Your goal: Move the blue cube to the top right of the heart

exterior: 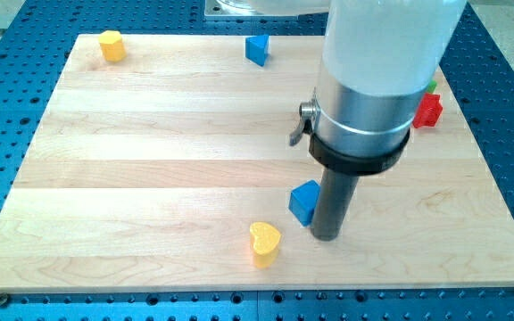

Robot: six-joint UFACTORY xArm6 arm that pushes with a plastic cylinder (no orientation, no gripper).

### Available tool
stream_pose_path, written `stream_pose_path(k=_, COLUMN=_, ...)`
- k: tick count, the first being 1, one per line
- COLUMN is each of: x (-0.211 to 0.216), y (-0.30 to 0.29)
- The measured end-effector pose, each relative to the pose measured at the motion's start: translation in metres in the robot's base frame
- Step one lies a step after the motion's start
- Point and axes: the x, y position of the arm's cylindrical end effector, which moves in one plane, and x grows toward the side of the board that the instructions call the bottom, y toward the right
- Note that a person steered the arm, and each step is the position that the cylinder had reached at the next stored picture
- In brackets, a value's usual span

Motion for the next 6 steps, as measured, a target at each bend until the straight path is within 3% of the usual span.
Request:
stream_pose_path(k=2, x=-0.07, y=0.0)
stream_pose_path(k=3, x=-0.086, y=0.0)
stream_pose_path(k=6, x=-0.088, y=0.01)
